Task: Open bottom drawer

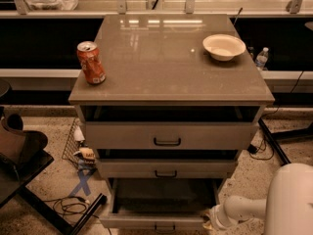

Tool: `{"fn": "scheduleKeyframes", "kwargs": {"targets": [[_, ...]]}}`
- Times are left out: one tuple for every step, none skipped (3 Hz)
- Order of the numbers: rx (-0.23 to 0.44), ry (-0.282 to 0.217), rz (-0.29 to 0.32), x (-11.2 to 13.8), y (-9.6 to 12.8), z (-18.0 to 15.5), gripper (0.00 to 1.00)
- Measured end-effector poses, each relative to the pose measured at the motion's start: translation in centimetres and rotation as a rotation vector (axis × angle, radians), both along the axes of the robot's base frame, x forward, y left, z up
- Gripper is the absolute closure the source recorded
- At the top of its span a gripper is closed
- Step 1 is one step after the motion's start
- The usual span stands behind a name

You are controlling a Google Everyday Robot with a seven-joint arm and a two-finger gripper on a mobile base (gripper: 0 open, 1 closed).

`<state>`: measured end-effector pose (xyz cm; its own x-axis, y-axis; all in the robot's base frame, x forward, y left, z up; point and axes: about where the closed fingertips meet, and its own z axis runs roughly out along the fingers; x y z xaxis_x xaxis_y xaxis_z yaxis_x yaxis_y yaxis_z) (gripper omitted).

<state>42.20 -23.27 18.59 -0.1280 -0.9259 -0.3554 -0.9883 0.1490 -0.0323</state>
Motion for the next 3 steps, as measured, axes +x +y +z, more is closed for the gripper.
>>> {"fn": "scheduleKeyframes", "kwargs": {"targets": [[0.000, 0.000, 0.000, 0.0, 0.0, 0.4, 1.00], [-0.003, 0.002, -0.003, -0.3, -0.1, 0.5, 1.00], [-0.025, 0.019, -0.026, -2.5, -0.6, 1.1, 1.00]]}}
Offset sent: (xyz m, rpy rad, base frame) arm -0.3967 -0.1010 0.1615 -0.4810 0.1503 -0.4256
